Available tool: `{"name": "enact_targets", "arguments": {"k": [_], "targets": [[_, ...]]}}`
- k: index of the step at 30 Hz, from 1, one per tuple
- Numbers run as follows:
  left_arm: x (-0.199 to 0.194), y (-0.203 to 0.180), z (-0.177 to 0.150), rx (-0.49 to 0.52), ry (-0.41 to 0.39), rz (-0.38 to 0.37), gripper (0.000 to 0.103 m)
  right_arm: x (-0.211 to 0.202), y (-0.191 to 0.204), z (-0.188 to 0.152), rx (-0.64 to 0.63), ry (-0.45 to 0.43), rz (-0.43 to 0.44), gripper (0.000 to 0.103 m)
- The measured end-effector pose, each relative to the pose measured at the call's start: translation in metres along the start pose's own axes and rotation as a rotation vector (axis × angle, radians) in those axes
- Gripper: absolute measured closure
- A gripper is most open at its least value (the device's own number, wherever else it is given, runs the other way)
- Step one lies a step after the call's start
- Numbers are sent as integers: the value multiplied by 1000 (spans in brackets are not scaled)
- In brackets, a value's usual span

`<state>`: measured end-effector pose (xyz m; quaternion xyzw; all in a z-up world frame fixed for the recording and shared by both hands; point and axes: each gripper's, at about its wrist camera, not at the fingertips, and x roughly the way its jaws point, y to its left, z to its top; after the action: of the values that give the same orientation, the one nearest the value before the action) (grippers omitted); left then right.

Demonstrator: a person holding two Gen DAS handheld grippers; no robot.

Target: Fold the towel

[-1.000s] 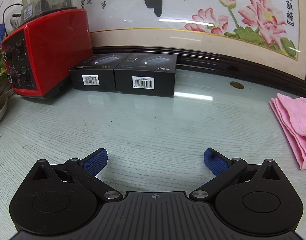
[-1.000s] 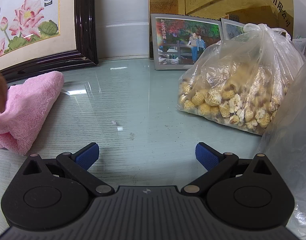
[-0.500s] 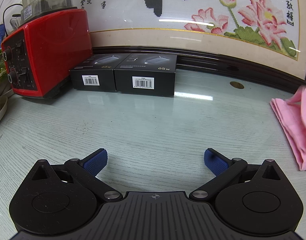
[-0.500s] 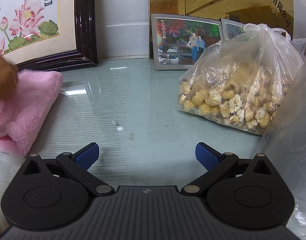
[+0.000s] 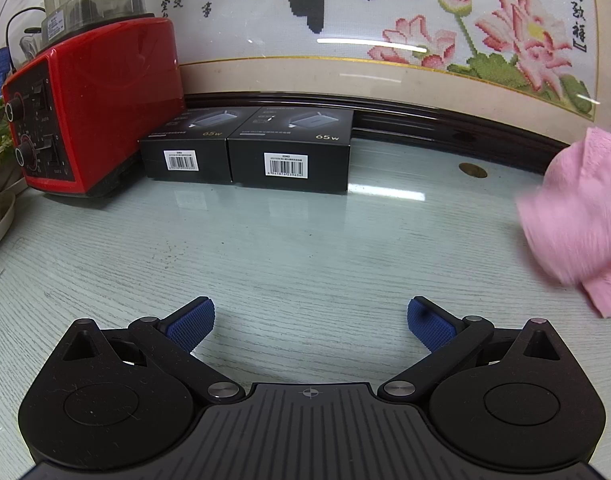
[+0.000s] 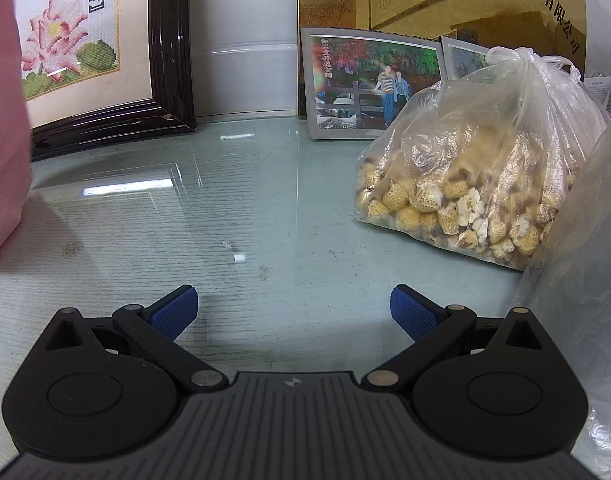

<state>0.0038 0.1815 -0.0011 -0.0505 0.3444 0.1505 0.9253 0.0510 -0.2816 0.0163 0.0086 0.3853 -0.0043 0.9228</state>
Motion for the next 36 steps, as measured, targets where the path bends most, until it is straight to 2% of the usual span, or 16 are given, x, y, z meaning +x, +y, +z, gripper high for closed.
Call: {"name": "enact_targets", "arguments": {"k": [36], "targets": [[-1, 1, 0, 9, 0, -11, 0, 0, 0, 0, 0, 0, -1, 0]]}}
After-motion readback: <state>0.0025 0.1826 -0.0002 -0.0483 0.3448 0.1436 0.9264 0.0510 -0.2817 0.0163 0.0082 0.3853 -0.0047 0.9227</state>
